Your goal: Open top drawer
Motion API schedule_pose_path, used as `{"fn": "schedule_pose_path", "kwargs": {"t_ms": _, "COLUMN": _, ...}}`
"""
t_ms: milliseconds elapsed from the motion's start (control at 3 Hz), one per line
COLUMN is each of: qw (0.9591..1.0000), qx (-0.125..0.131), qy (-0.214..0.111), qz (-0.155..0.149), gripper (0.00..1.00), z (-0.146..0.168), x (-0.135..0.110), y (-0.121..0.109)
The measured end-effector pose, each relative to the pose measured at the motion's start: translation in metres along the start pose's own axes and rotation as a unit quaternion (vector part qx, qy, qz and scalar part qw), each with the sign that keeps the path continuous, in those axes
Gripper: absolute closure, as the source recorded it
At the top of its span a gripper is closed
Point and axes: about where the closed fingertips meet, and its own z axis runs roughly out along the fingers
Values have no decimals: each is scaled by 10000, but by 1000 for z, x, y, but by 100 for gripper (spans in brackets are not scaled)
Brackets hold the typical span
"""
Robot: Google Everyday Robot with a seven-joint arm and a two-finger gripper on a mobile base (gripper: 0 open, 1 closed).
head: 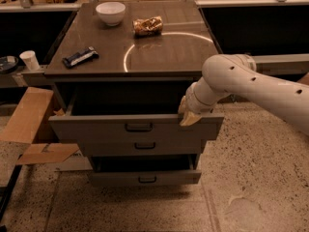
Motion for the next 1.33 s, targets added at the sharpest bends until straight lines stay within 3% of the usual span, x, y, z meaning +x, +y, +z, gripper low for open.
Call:
{"fn": "schedule_pose_path", "kwargs": {"t_ms": 1000, "qw": 10000, "qx": -1, "qy": 0, "qz": 0, "gripper": 9, "z": 0, "x": 0, "y": 0}}
{"fn": "schedule_pose_path", "kwargs": {"t_ms": 1333, "qw": 10000, "qx": -3, "qy": 0, "qz": -1, "gripper": 0, "z": 0, "x": 0, "y": 0}}
